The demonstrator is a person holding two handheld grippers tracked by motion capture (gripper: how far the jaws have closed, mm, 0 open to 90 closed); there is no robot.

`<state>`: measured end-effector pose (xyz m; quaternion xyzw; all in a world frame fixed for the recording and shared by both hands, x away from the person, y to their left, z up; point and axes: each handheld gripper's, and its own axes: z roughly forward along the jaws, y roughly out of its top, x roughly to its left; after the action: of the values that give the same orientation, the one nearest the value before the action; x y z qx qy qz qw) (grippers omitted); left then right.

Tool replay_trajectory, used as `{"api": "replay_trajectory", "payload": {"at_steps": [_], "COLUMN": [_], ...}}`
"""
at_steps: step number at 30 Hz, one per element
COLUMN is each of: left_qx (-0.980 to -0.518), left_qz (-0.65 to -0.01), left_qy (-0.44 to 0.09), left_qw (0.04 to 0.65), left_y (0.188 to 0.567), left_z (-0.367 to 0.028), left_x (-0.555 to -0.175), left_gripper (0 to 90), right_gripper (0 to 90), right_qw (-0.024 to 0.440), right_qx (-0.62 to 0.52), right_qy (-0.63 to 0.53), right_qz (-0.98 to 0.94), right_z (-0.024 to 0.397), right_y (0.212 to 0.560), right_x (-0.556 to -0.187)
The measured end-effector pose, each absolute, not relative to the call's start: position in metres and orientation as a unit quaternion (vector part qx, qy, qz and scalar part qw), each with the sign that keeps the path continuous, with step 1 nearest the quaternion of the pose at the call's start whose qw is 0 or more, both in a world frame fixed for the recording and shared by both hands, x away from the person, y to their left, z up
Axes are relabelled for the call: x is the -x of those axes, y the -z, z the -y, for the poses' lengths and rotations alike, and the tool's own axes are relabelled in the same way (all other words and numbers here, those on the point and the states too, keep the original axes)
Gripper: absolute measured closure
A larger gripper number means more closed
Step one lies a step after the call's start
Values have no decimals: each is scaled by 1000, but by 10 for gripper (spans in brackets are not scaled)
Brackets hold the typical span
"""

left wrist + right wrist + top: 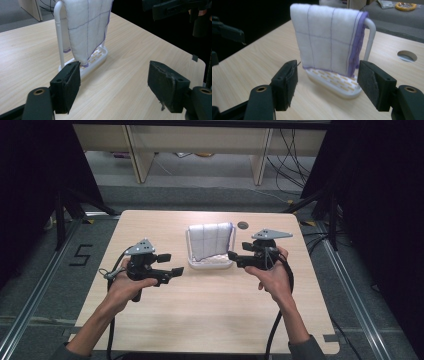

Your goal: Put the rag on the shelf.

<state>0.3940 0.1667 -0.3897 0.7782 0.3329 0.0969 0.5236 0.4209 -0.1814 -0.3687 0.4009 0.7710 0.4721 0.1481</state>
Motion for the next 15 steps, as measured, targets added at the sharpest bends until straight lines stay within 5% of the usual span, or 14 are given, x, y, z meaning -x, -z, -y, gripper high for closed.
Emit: {"api": "replay_trajectory", "payload": {"at_steps": [15], "left_qx": [-797], "left_qz": [-322], "left_qy": [-87], "left_qw": [503], "left_y": [421], "left_z": [-170], "left_x": [-372], "left_gripper": [216], "right_gripper": [328], "right_qw": [148], "right_qx": [-391], "right_qy": [-459], "right_qz": [-784], "right_z": [183], "right_y": [400], "right_x": [-397]}}
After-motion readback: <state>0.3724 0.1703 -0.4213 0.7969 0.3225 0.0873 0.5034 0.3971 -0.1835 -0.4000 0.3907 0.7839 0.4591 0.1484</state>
